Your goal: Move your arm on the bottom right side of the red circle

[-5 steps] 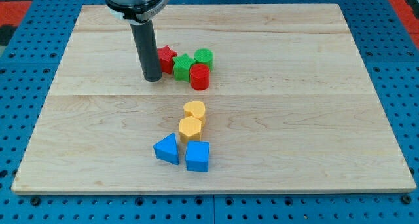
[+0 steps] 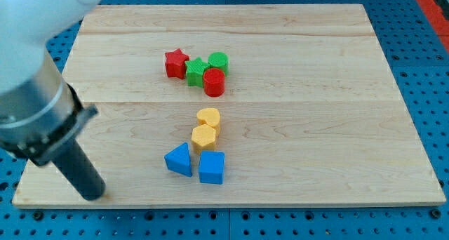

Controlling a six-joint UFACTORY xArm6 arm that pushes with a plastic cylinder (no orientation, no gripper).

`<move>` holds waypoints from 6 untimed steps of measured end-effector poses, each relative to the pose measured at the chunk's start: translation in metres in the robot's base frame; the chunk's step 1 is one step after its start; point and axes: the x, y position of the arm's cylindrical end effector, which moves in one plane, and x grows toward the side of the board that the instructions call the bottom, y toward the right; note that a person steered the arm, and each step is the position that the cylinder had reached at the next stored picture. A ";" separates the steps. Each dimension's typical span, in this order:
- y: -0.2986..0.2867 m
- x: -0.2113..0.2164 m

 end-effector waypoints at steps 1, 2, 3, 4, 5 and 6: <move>0.076 0.000; 0.140 0.000; 0.144 -0.009; 0.137 -0.028; 0.137 -0.028; 0.143 -0.028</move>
